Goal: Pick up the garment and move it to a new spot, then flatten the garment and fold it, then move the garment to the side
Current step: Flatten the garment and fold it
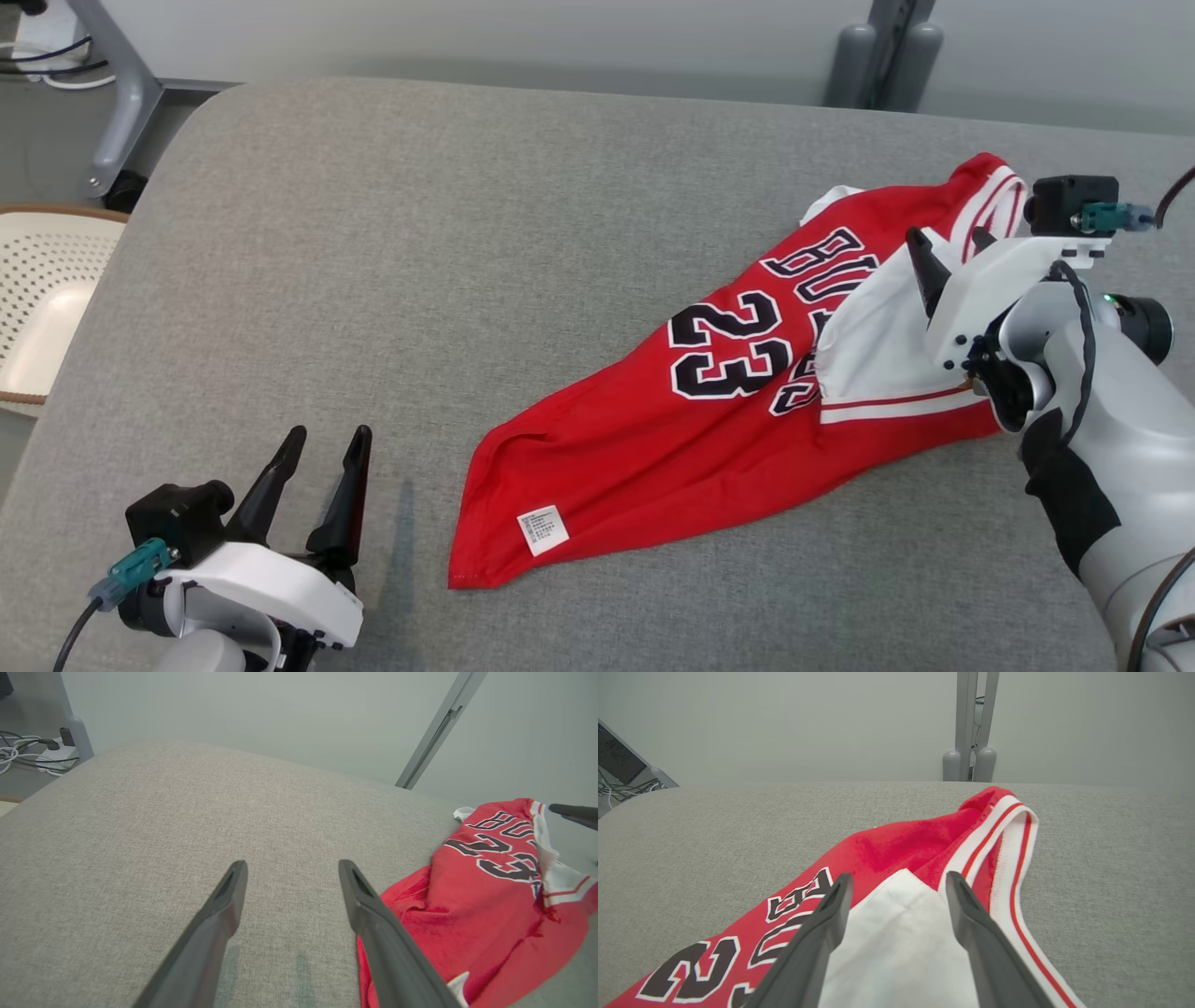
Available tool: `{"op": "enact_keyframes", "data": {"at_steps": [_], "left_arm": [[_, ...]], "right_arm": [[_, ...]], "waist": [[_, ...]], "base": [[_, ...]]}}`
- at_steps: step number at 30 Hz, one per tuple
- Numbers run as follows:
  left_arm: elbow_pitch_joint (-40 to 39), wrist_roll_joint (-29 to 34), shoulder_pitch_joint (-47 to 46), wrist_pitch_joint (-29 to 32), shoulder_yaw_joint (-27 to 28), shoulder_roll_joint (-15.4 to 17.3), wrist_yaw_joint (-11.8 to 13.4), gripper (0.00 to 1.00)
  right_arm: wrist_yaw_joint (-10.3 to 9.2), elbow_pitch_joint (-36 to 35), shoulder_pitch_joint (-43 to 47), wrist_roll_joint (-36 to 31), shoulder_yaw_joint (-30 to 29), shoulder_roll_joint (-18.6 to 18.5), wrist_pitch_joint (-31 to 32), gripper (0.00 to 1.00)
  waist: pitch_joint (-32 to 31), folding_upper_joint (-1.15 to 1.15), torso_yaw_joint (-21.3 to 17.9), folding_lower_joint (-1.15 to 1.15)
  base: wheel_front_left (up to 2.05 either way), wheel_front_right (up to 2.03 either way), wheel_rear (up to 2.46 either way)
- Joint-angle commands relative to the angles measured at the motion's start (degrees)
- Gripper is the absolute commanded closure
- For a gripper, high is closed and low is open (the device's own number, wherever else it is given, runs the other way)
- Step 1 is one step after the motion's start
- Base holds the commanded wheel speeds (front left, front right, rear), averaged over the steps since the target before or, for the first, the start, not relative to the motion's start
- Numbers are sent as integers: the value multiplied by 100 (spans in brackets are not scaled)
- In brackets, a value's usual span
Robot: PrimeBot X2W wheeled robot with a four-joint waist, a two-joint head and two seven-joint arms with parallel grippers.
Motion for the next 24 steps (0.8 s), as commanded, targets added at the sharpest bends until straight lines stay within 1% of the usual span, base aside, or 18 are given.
{"op": "enact_keyframes", "data": {"at_steps": [1, 5, 11, 14, 15, 16, 17, 18, 19, 20, 22, 24], "left_arm": [[22, -6, -60, -19, 8, 8, -14, 0], [79, -3, -112, -35, -8, -31, -64, 0], [150, 9, -193, -59, -3, -79, -112, 0], [189, 15, -177, -76, 9, -93, -113, 0], [200, 16, -169, -81, 14, -97, -112, 0], [212, 18, -159, -85, 16, -101, -111, 0], [221, 19, -151, -84, 19, -104, -112, 0], [227, 22, -145, -83, 20, -105, -113, 0], [233, 23, -143, -85, 21, -105, -114, 0], [236, 26, -143, -88, 22, -103, -117, 0], [240, 31, -147, -92, 25, -91, -124, 0], [236, 34, -165, -95, 23, -80, -131, 0]], "right_arm": [[1, 49, -60, 38, 23, -57, 48, 0], [1, 236, -249, 66, 57, -123, 308, 0], [1, 463, -433, 12, -51, -168, 709, 0], [1, 510, -441, -19, -108, -160, 783, 0], [1, 521, -429, -42, -127, -175, 796, 19], [1, 530, -410, -55, -142, -179, 803, 47], [1, 538, -388, -66, -158, -168, 817, 57], [1, 543, -365, -77, -169, -151, 814, 65], [1, 548, -348, -91, -176, -138, 825, 76], [1, 553, -336, -99, -182, -127, 838, 81], [1, 556, -342, -104, -199, -106, 853, 100], [1, 560, -357, -121, -211, -94, 854, 100]], "waist": [[25, 0, 53, 0], [76, 0, 148, 0], [139, 0, 236, 0], [124, 0, 245, 0], [116, 0, 241, 0], [105, 0, 237, 0], [94, 0, 230, 0], [84, 0, 222, 0], [77, 0, 211, 0], [70, 0, 201, 0], [73, 0, 182, 0], [88, 0, 173, 0]], "base": [[0, 0, 0], [0, 0, 0], [0, 0, 0], [0, 0, 0], [0, 0, 0], [0, 0, 0], [0, 0, 0], [0, 0, 0], [0, 0, 0], [0, 0, 0], [0, 0, 0], [0, 0, 0]]}}
